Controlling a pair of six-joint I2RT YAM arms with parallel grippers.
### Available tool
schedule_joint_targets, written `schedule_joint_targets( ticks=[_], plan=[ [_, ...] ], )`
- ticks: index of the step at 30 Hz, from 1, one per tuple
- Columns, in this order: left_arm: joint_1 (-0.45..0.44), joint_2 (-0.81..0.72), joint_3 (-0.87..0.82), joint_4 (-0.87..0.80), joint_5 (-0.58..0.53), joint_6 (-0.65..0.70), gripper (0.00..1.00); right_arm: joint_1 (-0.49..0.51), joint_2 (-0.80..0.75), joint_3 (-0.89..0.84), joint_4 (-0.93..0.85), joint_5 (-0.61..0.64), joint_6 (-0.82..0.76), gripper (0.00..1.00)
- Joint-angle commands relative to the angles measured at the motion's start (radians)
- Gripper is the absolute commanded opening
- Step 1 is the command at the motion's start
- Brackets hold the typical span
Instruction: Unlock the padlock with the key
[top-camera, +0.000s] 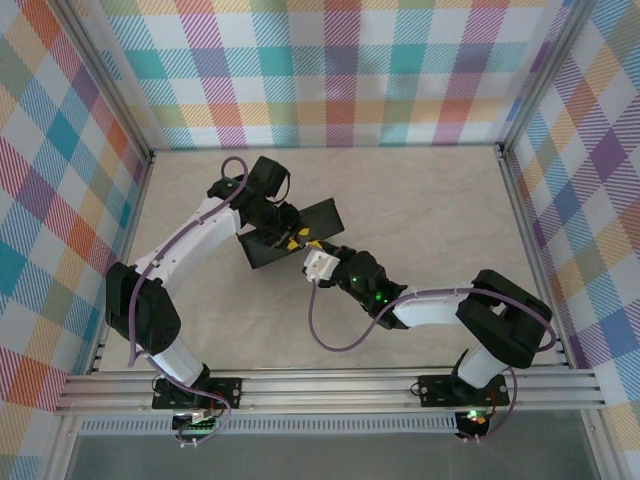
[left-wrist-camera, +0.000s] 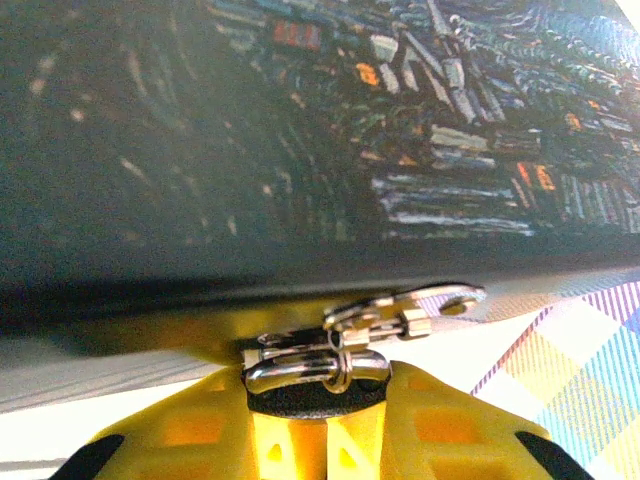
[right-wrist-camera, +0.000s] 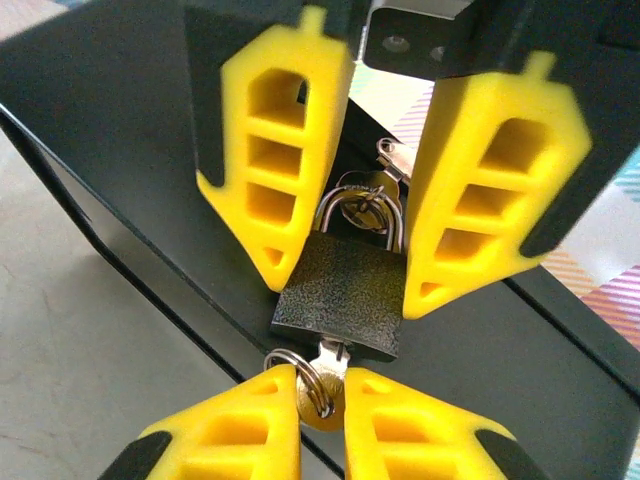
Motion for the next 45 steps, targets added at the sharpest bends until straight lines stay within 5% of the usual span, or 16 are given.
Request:
schedule_joint_targets(
  ticks=[1,24,34,39,45],
  plan=[
    [-0.004,-0.021,0.040,0.040,0.056,0.009,0.05,-0.011,-0.066,0.021,-0.080,-0.065,0.197,0.14],
    [-0.011,-0.049,0.017,0.085,0.051,-0.002,0.04,-0.081,-0.100,0.046,-0.215,-0.153,1.179,0.09],
    [-0.008,-0.031,0.039,0.064,0.026,0.018,0.04,-0.188,-0.252,0.035,-0.472,-0.233,1.181,0.35],
    [-0.008,-0.026,0.043,0.069,0.036,0.012,0.04,-0.206,-0.235,0.068,-0.418,-0.445,0.936,0.43],
    [-0.009,-0.019,0.056,0.061,0.033,0.015,0.05,-0.200,-0.160,0.109,-0.364,-0.483,0.767,0.47]
  ],
)
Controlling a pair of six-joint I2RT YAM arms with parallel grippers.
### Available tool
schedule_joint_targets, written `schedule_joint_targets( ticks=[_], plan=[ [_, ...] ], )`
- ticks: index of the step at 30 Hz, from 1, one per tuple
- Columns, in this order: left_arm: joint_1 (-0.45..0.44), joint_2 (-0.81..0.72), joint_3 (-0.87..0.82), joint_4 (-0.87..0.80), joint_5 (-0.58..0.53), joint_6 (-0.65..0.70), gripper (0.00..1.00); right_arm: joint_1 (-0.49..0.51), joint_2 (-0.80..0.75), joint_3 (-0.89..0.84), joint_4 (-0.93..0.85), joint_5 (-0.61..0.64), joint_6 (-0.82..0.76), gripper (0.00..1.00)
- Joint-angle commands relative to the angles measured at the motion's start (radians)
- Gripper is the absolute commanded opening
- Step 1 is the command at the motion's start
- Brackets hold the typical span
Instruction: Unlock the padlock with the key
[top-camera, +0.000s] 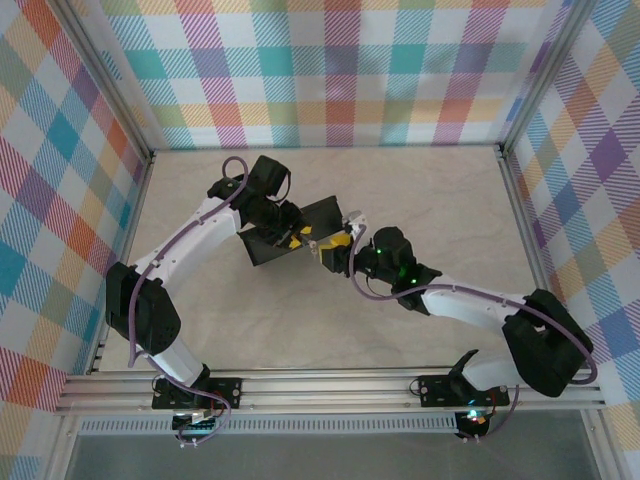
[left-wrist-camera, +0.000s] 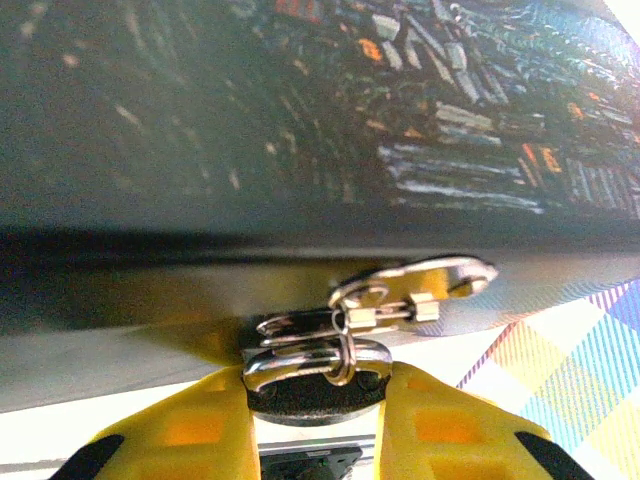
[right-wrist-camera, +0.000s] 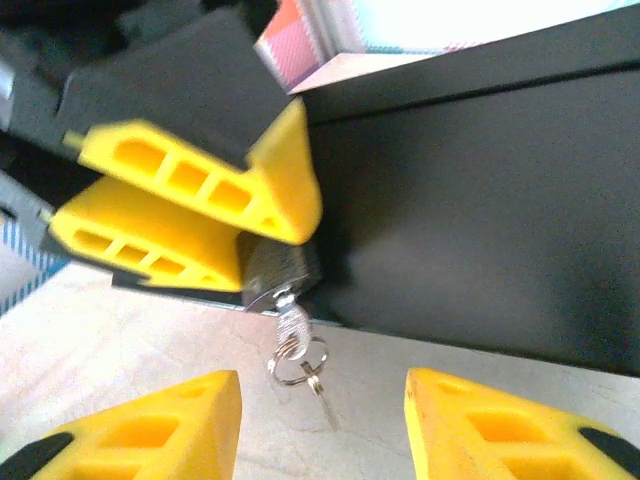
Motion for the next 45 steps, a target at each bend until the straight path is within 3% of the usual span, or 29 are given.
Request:
schedule_joint_targets(
  ticks=[1,12,22,24,29,37,42,45],
  plan=[
    [-0.008,-0.018,0.053,0.038,0.017,0.017,0.05,-0.003,0.057,0.094,-0.010,-0.094,-0.099,0.47],
    [-0.011,-0.019,0.056,0.050,0.032,0.005,0.05,-0.009,0.200,0.216,-0.018,-0.140,0.082,0.46],
    [-0.009,-0.036,0.048,0.065,0.002,-0.004,0.05,-0.037,0.265,0.297,-0.141,-0.235,0.240,0.33],
    [-0.010,-0.037,0.025,0.100,0.000,-0.023,0.05,-0.038,0.282,0.284,-0.100,-0.271,0.313,0.28],
    [-0.009,-0.032,0.003,0.140,-0.006,-0.043,0.05,-0.042,0.315,0.240,0.011,-0.318,0.487,0.27],
    [-0.011,-0.029,-0.002,0.156,0.009,-0.049,0.06,-0.045,0.346,0.213,0.188,-0.351,0.630,0.12],
    [-0.008,-0.029,0.013,0.090,-0.031,-0.004,0.39,-0.054,0.329,0.209,0.149,-0.319,0.622,0.08],
    [-0.003,-0.051,0.009,0.046,-0.077,0.024,0.52,-0.079,0.334,0.188,0.134,-0.312,0.622,0.07]
  ],
)
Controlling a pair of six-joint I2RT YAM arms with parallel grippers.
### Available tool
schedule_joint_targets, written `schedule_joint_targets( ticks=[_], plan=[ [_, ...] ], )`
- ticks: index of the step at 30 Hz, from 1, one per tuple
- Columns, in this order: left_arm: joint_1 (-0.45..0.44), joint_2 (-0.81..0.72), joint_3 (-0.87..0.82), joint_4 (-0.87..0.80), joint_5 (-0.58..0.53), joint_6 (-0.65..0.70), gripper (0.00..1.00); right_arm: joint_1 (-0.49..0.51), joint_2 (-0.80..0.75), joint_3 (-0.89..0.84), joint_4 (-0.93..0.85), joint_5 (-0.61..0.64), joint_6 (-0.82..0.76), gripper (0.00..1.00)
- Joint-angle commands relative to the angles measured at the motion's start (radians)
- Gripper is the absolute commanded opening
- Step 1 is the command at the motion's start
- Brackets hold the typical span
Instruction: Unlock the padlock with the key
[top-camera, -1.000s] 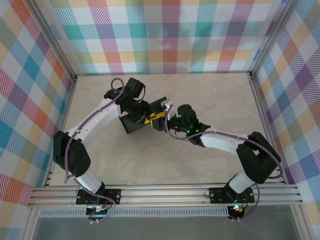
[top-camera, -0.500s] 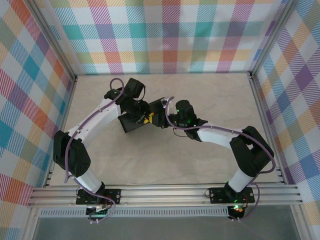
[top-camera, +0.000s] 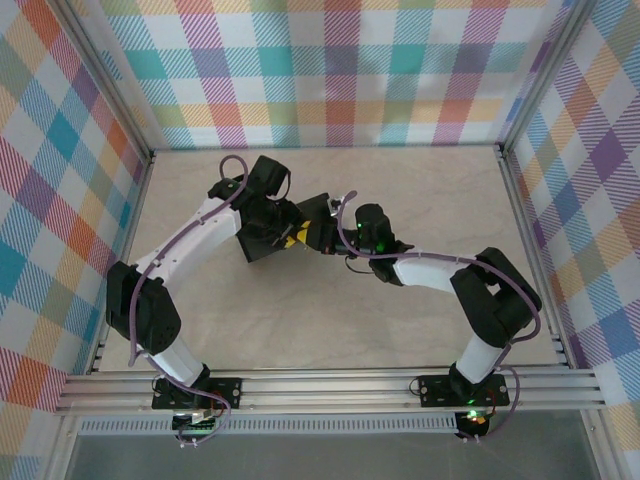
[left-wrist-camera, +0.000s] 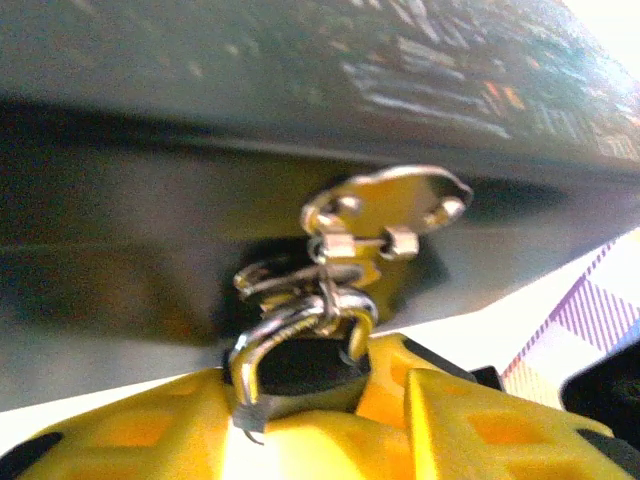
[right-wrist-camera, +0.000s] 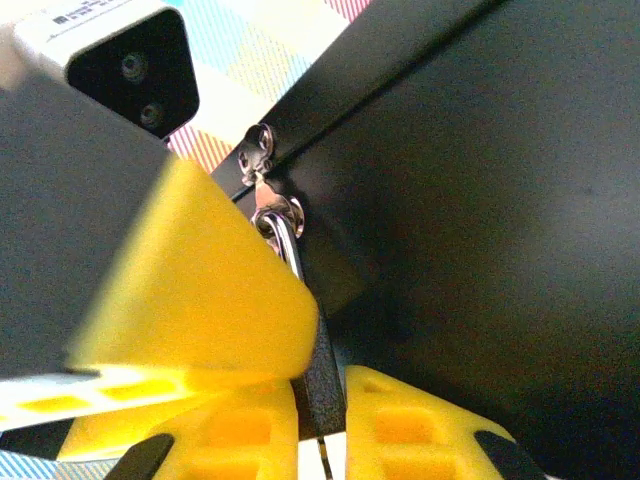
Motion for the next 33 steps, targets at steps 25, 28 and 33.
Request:
schedule_joint_targets(
  ticks=[25,28,33],
  plan=[
    [0.030,-0.063,-0.074,-0.044,-0.481,0.507,0.58,-0.138,0.017,-0.059,-0.175,-0.085,-0.088,0.07],
    [0.018,-0.033,-0.105,0.000,-0.578,0.528,0.58,-0.138,0.022,-0.059,-0.271,-0.042,-0.233,0.08],
    [0.007,0.009,-0.138,0.070,-0.673,0.560,0.58,-0.140,0.061,-0.043,-0.336,-0.049,-0.366,0.12]
  ],
)
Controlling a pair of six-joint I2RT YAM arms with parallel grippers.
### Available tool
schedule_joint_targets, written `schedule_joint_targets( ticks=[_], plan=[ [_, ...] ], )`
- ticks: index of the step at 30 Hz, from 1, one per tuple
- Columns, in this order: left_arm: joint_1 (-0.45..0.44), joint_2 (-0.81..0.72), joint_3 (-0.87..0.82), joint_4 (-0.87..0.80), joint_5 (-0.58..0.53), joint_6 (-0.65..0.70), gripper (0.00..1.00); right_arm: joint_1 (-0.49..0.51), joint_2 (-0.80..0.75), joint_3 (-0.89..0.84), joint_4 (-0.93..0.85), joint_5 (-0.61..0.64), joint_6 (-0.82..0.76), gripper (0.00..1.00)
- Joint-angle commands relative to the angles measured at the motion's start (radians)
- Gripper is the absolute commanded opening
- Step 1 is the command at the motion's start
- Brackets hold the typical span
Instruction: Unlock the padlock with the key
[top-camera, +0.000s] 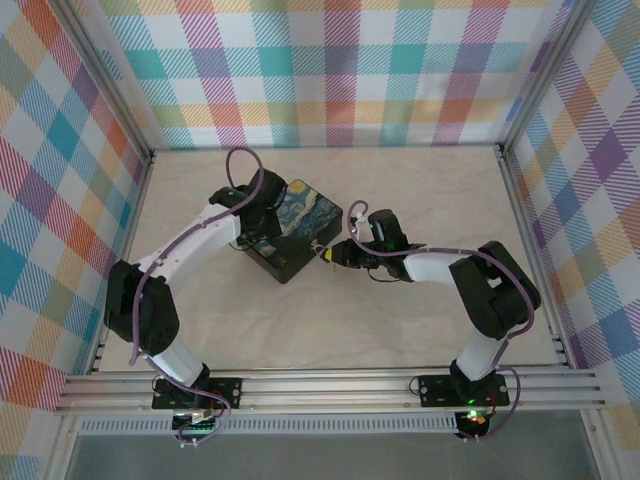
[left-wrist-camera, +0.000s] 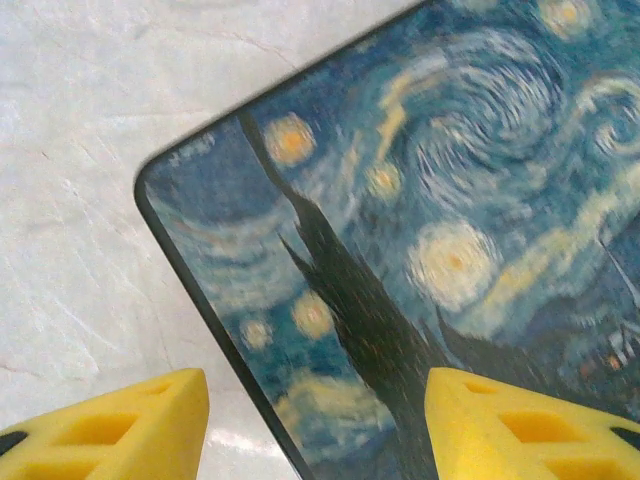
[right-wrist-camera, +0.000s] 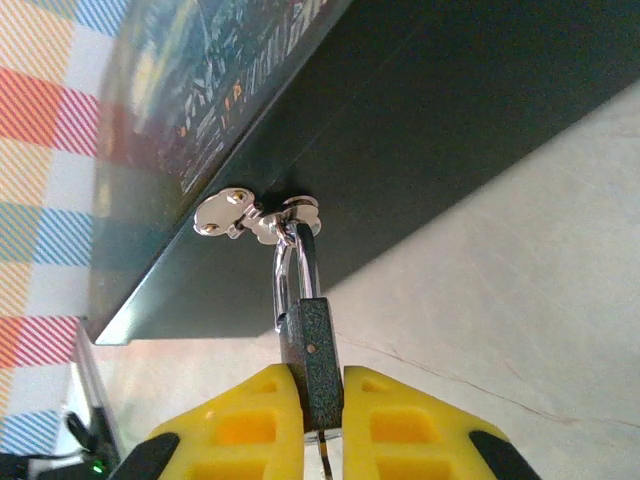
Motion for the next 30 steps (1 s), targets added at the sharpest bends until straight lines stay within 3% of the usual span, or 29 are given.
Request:
schedule_joint_targets(
  ticks=[1,8,11,13,21,23,25,30],
  plan=[
    [-0.010,0.019,-0.033,0.089,-0.101,0.045,0.58,-0.008,0.021,0.013,-0.030,-0.008,-0.161,0.14],
    [-0.014,0.081,-0.056,0.136,-0.118,0.040,0.57,-0.008,0.062,0.014,-0.090,0.067,-0.307,0.21],
    [-0.013,0.097,-0.065,0.146,-0.111,0.039,0.57,-0.010,0.052,0.003,-0.091,0.096,-0.339,0.30],
    [-0.013,0.107,-0.065,0.147,-0.110,0.039,0.57,-0.009,0.032,-0.006,-0.092,0.122,-0.361,0.36],
    [-0.013,0.133,-0.061,0.150,-0.081,0.029,0.57,0.010,-0.107,-0.087,-0.069,0.252,-0.567,0.43],
    [-0.013,0.139,-0.055,0.141,-0.082,0.032,0.57,0.038,-0.137,-0.121,-0.035,0.318,-0.632,0.49],
    [-0.013,0.141,-0.055,0.138,-0.081,0.032,0.57,0.079,-0.149,-0.147,0.009,0.394,-0.708,0.74],
    [-0.013,0.143,-0.062,0.139,-0.078,0.027,0.57,0.174,-0.089,-0.138,0.082,0.536,-0.828,0.76]
  ],
)
